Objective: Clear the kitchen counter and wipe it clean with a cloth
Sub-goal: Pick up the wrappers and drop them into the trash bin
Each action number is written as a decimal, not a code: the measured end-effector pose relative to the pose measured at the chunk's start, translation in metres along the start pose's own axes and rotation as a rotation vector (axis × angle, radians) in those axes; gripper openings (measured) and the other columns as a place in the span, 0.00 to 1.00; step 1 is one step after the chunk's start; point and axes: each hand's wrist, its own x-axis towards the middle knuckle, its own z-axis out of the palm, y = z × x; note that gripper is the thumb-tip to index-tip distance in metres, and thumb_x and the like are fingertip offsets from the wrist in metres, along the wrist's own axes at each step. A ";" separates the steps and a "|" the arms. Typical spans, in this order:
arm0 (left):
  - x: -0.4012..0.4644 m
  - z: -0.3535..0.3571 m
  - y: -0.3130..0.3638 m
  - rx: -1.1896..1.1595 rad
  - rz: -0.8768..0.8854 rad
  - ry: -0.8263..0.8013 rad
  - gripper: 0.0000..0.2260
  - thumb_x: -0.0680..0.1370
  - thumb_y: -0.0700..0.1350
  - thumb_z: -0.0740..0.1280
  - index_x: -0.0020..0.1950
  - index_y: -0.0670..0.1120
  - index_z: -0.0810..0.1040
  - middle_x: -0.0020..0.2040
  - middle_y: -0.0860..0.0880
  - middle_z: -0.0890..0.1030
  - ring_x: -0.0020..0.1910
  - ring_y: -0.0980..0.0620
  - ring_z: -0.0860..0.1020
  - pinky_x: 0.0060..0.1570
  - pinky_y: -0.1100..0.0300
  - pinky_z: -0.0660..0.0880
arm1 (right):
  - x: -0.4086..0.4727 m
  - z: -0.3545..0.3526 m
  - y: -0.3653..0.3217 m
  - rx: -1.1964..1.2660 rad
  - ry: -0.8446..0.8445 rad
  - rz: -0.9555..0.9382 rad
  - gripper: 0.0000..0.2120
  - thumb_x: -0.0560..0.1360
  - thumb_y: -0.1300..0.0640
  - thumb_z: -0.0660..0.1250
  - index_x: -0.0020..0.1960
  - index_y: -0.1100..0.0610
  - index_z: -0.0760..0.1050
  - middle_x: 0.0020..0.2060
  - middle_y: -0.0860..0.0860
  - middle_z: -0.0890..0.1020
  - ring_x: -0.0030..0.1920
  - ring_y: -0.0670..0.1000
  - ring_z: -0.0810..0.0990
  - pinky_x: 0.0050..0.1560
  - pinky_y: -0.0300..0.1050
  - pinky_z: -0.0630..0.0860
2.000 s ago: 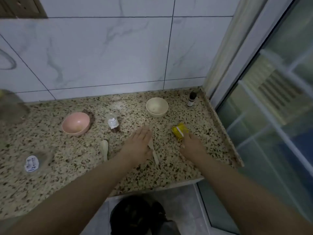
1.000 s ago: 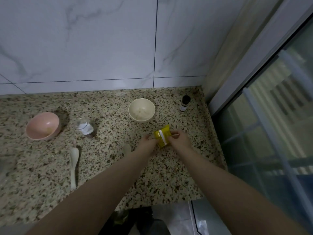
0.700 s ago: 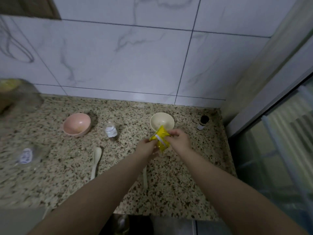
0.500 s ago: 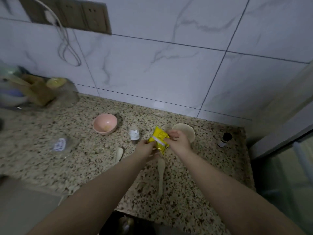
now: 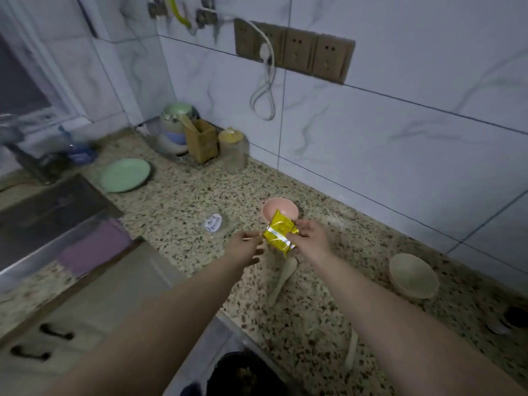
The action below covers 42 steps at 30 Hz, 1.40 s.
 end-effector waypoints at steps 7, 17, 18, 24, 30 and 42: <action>0.047 -0.107 -0.002 0.025 -0.093 0.144 0.08 0.79 0.44 0.66 0.57 0.43 0.75 0.51 0.44 0.81 0.42 0.48 0.80 0.39 0.57 0.77 | 0.014 0.078 0.008 -0.098 0.032 0.042 0.17 0.71 0.68 0.74 0.59 0.66 0.78 0.52 0.62 0.82 0.45 0.55 0.80 0.39 0.41 0.75; 0.145 -0.167 0.010 0.546 0.006 0.086 0.31 0.70 0.49 0.76 0.68 0.41 0.70 0.64 0.40 0.76 0.61 0.40 0.76 0.59 0.50 0.76 | 0.013 0.141 0.012 -0.225 0.235 0.109 0.13 0.68 0.66 0.75 0.33 0.52 0.74 0.29 0.45 0.76 0.32 0.43 0.73 0.30 0.30 0.68; 0.155 -0.167 0.011 0.617 0.035 0.056 0.34 0.69 0.50 0.77 0.71 0.42 0.67 0.67 0.39 0.73 0.64 0.40 0.74 0.60 0.50 0.74 | 0.013 0.145 0.014 -0.239 0.260 0.124 0.14 0.68 0.65 0.75 0.33 0.51 0.73 0.29 0.45 0.75 0.32 0.45 0.73 0.32 0.32 0.68; 0.196 -0.157 0.014 1.082 0.308 -0.179 0.53 0.66 0.64 0.75 0.80 0.51 0.47 0.81 0.46 0.49 0.79 0.44 0.49 0.75 0.43 0.57 | 0.006 0.150 0.025 -0.271 0.318 0.284 0.08 0.69 0.58 0.75 0.36 0.53 0.76 0.33 0.49 0.78 0.37 0.51 0.78 0.41 0.51 0.77; 0.215 -0.134 0.025 1.266 0.322 -0.210 0.54 0.61 0.71 0.73 0.79 0.57 0.50 0.80 0.45 0.48 0.78 0.39 0.52 0.75 0.38 0.52 | 0.002 0.143 0.042 -0.278 0.416 0.349 0.06 0.70 0.62 0.75 0.39 0.58 0.77 0.39 0.58 0.79 0.41 0.57 0.79 0.48 0.60 0.80; 0.212 -0.133 0.011 1.210 0.344 -0.091 0.27 0.66 0.59 0.76 0.58 0.51 0.71 0.69 0.43 0.61 0.68 0.40 0.62 0.61 0.46 0.70 | -0.014 0.134 0.047 -0.184 0.456 0.376 0.07 0.71 0.60 0.75 0.39 0.52 0.77 0.38 0.52 0.81 0.42 0.55 0.81 0.46 0.53 0.81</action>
